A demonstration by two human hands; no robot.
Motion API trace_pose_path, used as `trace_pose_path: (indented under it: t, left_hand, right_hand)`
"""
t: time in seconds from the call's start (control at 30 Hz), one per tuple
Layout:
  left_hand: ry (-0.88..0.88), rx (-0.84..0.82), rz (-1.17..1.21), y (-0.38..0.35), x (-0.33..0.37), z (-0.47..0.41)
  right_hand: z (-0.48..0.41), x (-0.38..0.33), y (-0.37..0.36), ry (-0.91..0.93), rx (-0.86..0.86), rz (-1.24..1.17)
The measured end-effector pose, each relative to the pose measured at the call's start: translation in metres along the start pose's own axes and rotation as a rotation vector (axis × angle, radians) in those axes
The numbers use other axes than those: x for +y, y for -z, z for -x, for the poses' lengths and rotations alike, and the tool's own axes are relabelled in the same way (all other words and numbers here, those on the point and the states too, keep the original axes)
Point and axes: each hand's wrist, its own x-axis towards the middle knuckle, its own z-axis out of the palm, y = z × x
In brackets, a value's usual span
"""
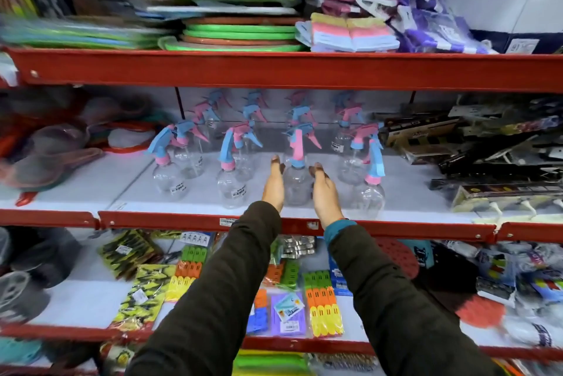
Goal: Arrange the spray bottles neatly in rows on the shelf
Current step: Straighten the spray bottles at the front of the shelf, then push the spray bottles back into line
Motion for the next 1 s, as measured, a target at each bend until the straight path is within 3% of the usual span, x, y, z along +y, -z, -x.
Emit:
trace_pose_path:
  t: [0.73, 1.0]
  left_hand:
    - [-0.047, -0.139, -0.056, 0.021, -0.005, 0.052]
    - [-0.167, 0.014, 0.045, 0.042, -0.014, 0.074]
  right_hand:
    - [0.048, 0.01, 0.009, 0.143, -0.023, 0.063]
    - [0.089, -0.001, 0.003, 0.292, 0.251, -0.101]
